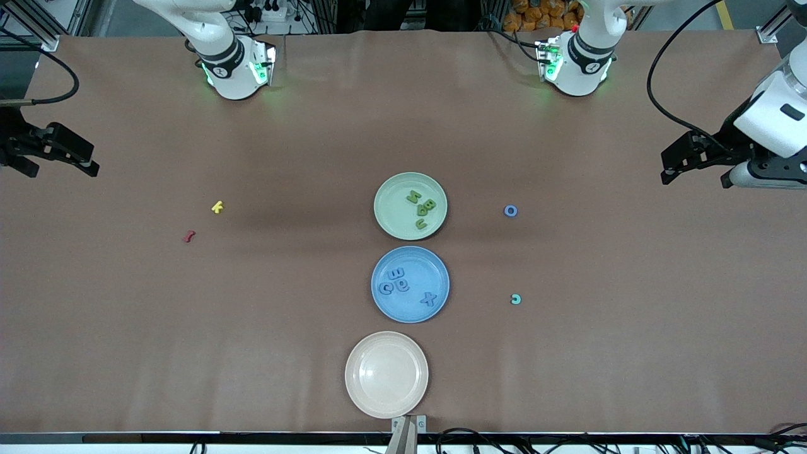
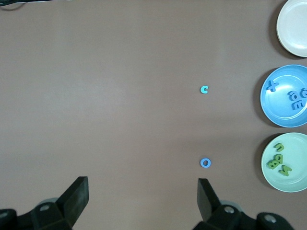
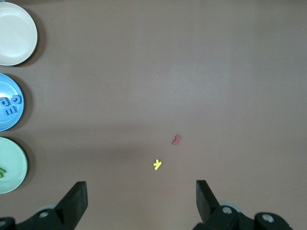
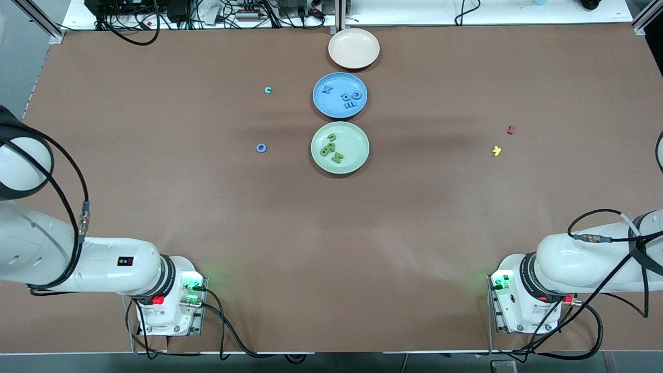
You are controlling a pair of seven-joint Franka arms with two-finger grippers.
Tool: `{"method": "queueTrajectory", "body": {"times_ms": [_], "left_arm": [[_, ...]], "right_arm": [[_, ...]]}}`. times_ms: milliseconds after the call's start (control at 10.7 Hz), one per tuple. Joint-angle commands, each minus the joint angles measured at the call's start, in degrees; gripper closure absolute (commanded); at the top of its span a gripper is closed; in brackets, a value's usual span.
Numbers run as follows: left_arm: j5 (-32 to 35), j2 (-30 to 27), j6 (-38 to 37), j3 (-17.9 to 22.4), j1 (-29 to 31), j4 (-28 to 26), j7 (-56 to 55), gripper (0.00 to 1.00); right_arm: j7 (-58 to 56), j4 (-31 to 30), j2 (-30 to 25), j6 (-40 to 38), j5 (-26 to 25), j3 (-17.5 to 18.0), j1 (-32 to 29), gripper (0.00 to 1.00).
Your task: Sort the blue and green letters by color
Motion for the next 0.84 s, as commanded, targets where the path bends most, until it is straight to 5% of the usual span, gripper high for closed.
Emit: {"method": "queueTrajectory", "body": {"times_ms": [0,748], "left_arm": [[-0.4,0.0,-1.1,0.3,0.2,1.0,1.5,0.00],[-1.0,0.1,-0.8,0.3,0.2,1.0,1.4,0.00]], "right_arm": [[-0.3,0.0,-1.3,0.0,0.0,0.1,-0.3,0.00],[-0.2,0.0,-1.0,-0.2,-0.2,0.0,-0.3,0.00]]}}
